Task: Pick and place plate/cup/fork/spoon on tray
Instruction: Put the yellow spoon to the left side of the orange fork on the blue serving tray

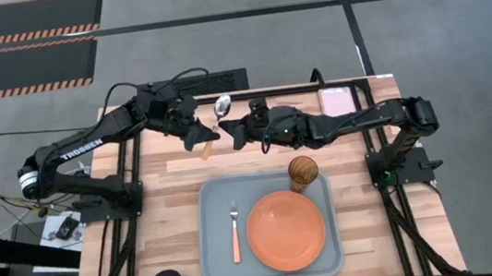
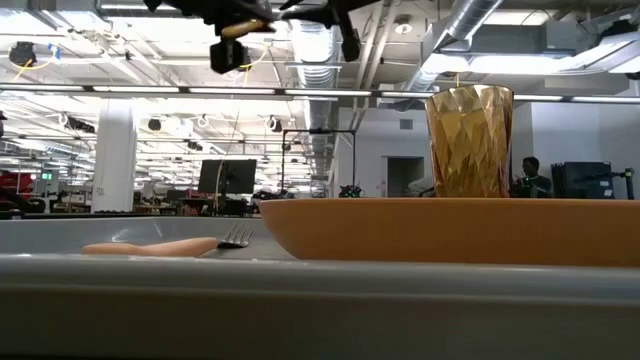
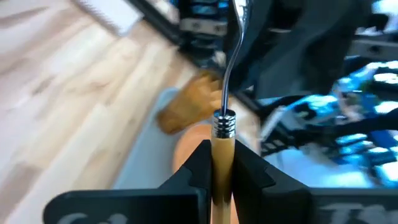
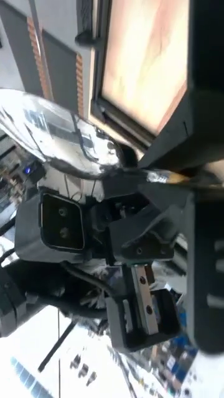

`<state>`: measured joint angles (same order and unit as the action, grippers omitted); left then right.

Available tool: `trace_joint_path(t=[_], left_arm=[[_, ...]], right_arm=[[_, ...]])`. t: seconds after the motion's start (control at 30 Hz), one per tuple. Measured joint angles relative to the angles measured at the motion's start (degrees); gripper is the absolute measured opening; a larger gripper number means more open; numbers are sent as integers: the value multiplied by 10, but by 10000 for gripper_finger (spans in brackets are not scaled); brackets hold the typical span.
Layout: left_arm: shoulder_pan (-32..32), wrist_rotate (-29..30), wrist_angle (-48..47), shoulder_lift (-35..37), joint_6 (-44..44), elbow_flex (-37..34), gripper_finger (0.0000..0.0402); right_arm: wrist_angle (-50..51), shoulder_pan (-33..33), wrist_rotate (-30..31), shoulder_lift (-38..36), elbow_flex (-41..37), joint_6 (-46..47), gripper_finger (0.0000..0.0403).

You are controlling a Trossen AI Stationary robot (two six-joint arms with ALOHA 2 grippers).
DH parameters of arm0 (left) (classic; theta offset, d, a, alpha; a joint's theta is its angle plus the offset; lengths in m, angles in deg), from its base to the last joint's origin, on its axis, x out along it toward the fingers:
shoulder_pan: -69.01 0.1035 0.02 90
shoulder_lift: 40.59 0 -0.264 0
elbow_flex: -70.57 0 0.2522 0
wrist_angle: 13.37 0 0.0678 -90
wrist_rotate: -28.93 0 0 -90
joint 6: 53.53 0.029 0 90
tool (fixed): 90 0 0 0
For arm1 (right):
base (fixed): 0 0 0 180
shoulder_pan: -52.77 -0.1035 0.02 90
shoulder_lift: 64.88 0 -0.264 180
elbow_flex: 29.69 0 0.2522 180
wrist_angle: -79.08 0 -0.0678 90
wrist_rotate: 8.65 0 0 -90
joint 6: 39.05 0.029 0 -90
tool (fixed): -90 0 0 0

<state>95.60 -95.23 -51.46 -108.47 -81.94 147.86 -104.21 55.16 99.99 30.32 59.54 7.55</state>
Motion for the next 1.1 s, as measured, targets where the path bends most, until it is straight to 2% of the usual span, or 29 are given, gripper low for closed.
trace_joint_path(t=[0.17, 0.33, 0.43, 0.53, 0.73, 0.87, 1.03, 1.1], left_arm=[[-3, 82, -58, 15, 52, 0, 17], [-20, 253, -132, 30, 118, 0, 17], [-48, 313, -148, 32, 151, 0, 17], [-89, 386, -154, 32, 200, 0, 17], [-163, 626, -153, 32, 313, 0, 17], [-188, 752, -149, 28, 408, 0, 17], [-203, 888, -126, 17, 538, 1, 17], [-204, 915, -115, 13, 561, 1, 17]], right_arm=[[31, 0, 21, 0, 0, 2, 126], [27, 1, 25, 0, 0, 6, 185], [17, 10, 35, 0, 0, 34, 206], [23, 23, 30, 0, 0, 64, 215], [59, 30, 19, 0, 0, 110, 214], [44, 29, -4, -1, 0, 129, 212], [41, 32, -32, -1, 0, 169, 219], [26, 37, -41, -1, 0, 181, 222]])
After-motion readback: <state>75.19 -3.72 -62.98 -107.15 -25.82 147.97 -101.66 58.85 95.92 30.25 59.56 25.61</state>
